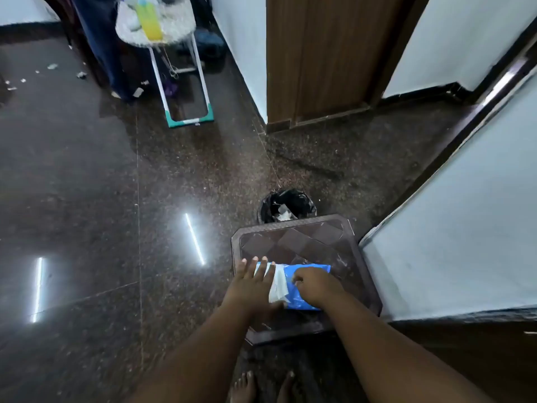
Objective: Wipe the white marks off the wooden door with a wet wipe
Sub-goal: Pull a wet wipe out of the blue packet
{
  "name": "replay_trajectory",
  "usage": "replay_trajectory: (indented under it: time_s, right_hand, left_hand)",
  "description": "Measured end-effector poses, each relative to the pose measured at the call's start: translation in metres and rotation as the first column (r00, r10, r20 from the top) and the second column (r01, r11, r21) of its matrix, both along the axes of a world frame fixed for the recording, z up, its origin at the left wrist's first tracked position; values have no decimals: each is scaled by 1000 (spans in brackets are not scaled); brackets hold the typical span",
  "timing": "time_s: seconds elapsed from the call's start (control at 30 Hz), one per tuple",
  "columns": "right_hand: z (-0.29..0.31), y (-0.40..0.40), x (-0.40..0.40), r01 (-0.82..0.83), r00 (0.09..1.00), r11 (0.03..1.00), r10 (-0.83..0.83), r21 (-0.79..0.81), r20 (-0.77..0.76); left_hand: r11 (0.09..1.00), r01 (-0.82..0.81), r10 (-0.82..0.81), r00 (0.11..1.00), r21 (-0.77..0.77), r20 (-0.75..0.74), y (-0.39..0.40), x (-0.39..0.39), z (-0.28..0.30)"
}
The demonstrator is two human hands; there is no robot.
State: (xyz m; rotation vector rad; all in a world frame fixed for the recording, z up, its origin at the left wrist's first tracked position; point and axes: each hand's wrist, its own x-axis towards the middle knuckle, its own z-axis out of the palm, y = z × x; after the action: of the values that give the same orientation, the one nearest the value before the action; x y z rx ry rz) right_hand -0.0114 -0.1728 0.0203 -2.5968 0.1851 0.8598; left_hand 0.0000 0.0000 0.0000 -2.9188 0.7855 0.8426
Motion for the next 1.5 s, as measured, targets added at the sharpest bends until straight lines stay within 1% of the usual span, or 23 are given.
replay_trajectory:
  time_s: [0.07, 0.13, 0.27, 0.33, 0.37, 0.5, 0.57, 0.7, 0.77, 0.83, 0.97, 1.03, 1.13, 1.2, 1.27, 1.4, 1.5]
  right_hand:
    - [-10, 1, 8, -30, 999, 997, 33, -74, 35]
    - [-17, 1, 11, -77, 993, 982, 90, -174, 71]
    - [-33, 4, 11, -166, 967, 925, 221, -342, 128]
    - [-40, 7, 8, -207, 952, 897, 277, -390, 132]
    - [-42, 7, 8, -209, 951, 897, 279, -390, 133]
    - [-47, 5, 19, -167, 974, 939, 205, -300, 100]
    - [-48, 4, 21, -161, 979, 956, 186, -243, 82]
    - [-50, -3, 20, -142, 988, 988, 146, -66, 54]
    - [-51, -7, 22, -72, 997, 997, 71, 35, 21]
    - [-52, -7, 24, 6, 1000, 993, -3, 115, -23]
    - [-57, -1, 24, 51, 999, 987, -52, 151, 3]
    - [-58, 1, 23, 74, 997, 979, -74, 189, -8]
    - [-59, 0, 22, 130, 991, 947, -113, 294, -74]
    - [-59, -1, 25, 188, 978, 932, -150, 311, -144]
    - [-56, -1, 31, 213, 965, 931, -155, 295, -210]
    - [-47, -1, 50, 153, 937, 966, -74, 208, -342]
    - [-43, 0, 57, 106, 911, 973, -12, 205, -412]
  left_hand:
    - [998, 57, -57, 998, -19, 9, -9, 7, -12]
    - [996, 79, -78, 997, -31, 21, -17, 14, -23]
    - [996, 34, -35, 999, -82, -12, -21, 24, -47]
    - [994, 24, -24, 1000, -108, -1, -19, 26, -56]
    - [993, 30, -29, 999, -114, 17, -19, 27, -59]
    - [982, 65, -53, 996, -177, 73, -16, 35, -64]
    - [979, 90, -77, 994, -181, 78, -15, 36, -66]
    - [977, 119, -105, 991, -179, 82, -13, 34, -71]
    - [975, 119, -104, 991, -190, 84, -13, 34, -72]
    - [973, 116, -102, 992, -200, 78, -12, 34, -73]
    - [970, 80, -69, 996, -231, 57, -10, 32, -76]
    - [969, 71, -61, 997, -237, 51, -9, 32, -77]
    - [967, 73, -63, 997, -244, 48, -8, 32, -77]
    - [965, 98, -87, 995, -245, 56, -9, 33, -77]
    - [961, 117, -104, 992, -251, 67, -9, 35, -77]
    - [956, 133, -115, 990, -262, 80, -10, 39, -80]
    - [950, 136, -116, 990, -282, 87, -10, 41, -82]
